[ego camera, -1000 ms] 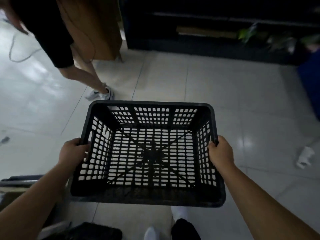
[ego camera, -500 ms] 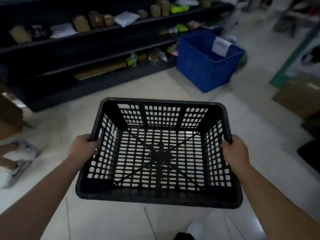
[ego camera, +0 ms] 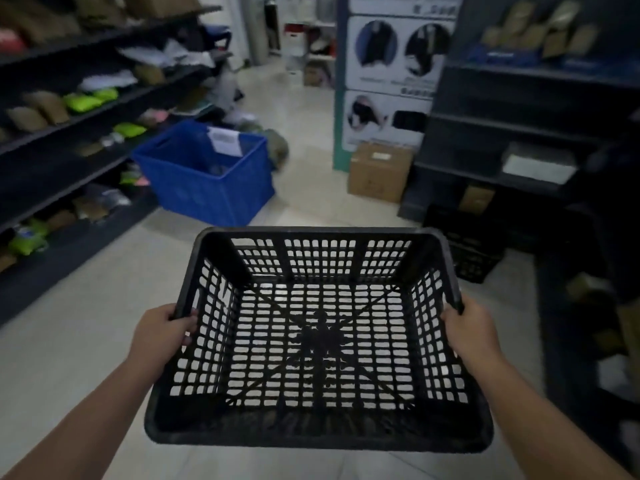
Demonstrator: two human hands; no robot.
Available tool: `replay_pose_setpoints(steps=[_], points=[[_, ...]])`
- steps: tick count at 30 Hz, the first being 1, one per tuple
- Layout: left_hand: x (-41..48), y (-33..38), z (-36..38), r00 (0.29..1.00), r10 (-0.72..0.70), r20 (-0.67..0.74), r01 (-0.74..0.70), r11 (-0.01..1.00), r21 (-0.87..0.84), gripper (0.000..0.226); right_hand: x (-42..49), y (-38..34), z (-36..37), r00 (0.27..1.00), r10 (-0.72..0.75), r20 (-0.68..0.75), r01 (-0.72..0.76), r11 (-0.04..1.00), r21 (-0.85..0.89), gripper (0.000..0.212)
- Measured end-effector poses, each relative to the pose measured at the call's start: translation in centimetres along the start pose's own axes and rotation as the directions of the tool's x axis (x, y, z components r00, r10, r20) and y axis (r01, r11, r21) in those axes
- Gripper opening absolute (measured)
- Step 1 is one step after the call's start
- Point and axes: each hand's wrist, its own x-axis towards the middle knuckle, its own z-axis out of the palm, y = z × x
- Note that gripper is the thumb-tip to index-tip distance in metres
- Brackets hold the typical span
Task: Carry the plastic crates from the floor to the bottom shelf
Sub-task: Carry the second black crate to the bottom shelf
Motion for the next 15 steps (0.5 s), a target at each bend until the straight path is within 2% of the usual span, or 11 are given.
replay_pose_setpoints(steps=[6, 15], points=[[6.2, 8.4, 9.4, 0.989, 0.103, 0.108, -0.105, 0.994, 0.02, 0.016, 7.0, 1.8, -4.0, 0.984, 0.124, -0.125, -0.123, 0.992, 0.011, 0.022], [20.4, 15.8, 19.3, 0.947, 0.152, 0.284, -0.158, 0.987, -0.004, 0.015, 16.1, 0.4, -2.2, 0.917, 0.291, -0.274, -0.297, 0.955, 0.019, 0.027]])
